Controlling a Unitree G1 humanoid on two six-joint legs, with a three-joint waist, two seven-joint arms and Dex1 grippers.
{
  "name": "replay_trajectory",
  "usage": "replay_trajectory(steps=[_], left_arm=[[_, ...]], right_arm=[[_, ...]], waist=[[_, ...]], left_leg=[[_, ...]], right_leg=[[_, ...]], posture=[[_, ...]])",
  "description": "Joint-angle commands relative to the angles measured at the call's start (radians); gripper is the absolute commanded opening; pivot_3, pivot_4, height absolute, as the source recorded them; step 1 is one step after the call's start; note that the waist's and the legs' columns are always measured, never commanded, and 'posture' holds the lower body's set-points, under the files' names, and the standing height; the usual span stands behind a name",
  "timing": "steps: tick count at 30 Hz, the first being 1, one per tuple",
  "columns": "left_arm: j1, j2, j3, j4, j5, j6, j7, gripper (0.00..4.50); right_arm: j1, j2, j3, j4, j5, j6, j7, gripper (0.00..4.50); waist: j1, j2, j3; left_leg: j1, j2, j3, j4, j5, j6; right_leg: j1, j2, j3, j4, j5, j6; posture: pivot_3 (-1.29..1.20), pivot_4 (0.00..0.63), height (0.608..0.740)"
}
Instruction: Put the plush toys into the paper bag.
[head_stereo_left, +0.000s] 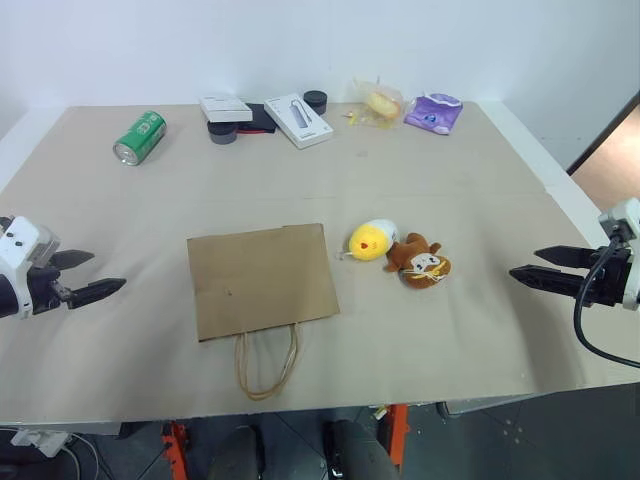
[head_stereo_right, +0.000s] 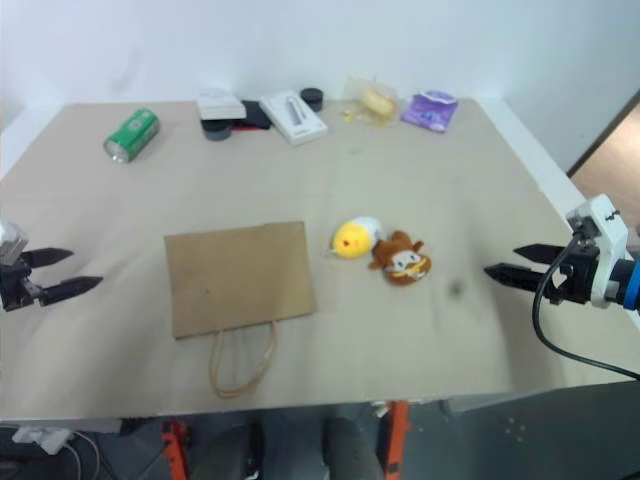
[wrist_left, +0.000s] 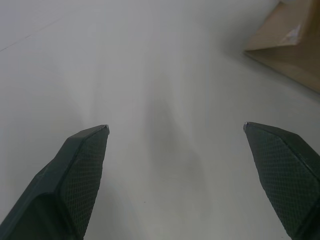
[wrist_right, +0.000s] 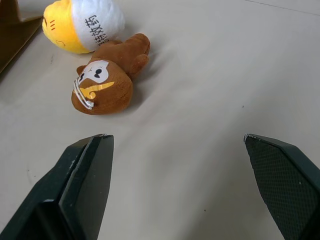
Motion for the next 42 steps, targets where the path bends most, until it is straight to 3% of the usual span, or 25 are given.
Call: replay_trajectory(steps=[1, 23, 28, 31, 34, 38, 42], left_arm=[[-0.016, -0.008, 0.025, -0.006, 0.001, -0.01, 0.009, 4.46], [-0.153, -0.039, -0.029, 0.043, 0.064, -0.004, 0.064, 4.46], [-0.191, -0.074, -0.085, 0.013, 0.156, -0.144, 0.126, 4.46], [-0.229, -0.119, -0.106, -0.108, 0.147, -0.214, 0.131, 4.46], [-0.167, -0.15, -0.177, -0.333, 0.122, -0.29, 0.04, 4.46], [-0.081, -0.165, -0.216, -0.443, 0.123, -0.48, -0.063, 4.46], [-0.02, -0.211, -0.225, -0.42, 0.106, -0.838, -0.181, 4.46]], right_arm=[[-0.025, -0.005, -0.022, -0.026, 0.004, 0.015, -0.008, 4.5], [-0.012, 0.056, -0.104, -0.071, 0.0, 0.041, -0.127, 4.5], [0.01, 0.109, -0.152, -0.102, 0.004, -0.102, -0.093, 4.5], [0.018, 0.113, -0.182, -0.202, 0.131, -0.01, -0.03, 4.5], [0.008, 0.093, -0.181, -0.339, 0.271, 0.085, 0.044, 4.5], [0.012, 0.077, -0.138, -0.481, 0.318, 0.108, 0.073, 4.5], [0.002, 0.1, -0.089, -0.56, 0.308, 0.067, 0.076, 4.5]], waist=[[0.0, 0.0, 0.0], [0.001, 0.0, 0.0], [0.002, 0.001, 0.0], [0.004, 0.0, 0.0], [0.007, 0.001, -0.001], [0.001, 0.003, -0.002], [0.002, 0.003, -0.002]], left_leg=[[0.0, 0.0, 0.0, 0.0, 0.0, 0.0], [0.0, 0.001, 0.0, 0.012, 0.0, 0.001], [0.0, 0.0, 0.001, 0.012, 0.0, 0.001], [0.0, 0.0, 0.001, 0.013, 0.0, 0.001], [-0.002, 0.0, 0.0, 0.014, 0.0, 0.001], [0.001, 0.001, 0.002, 0.014, -0.002, 0.004], [0.001, 0.003, 0.002, 0.016, -0.002, 0.004]], right_leg=[[0.0, 0.0, 0.0, 0.0, 0.0, 0.0], [0.003, 0.003, 0.003, 0.004, 0.005, 0.002], [0.003, 0.003, 0.005, 0.004, 0.006, 0.003], [0.003, 0.003, 0.006, 0.004, 0.006, 0.004], [0.003, 0.003, 0.006, 0.004, 0.007, 0.005], [0.004, 0.003, 0.01, 0.004, 0.007, 0.006], [0.004, 0.006, 0.008, 0.004, 0.008, 0.003]], posture=[[0.0, 0.15, 0.74], [0.0, 0.15, 0.74], [0.0, 0.15, 0.74], [0.0, 0.15, 0.74], [0.0, 0.15, 0.74], [0.0, 0.15, 0.74], [0.0, 0.15, 0.74]])
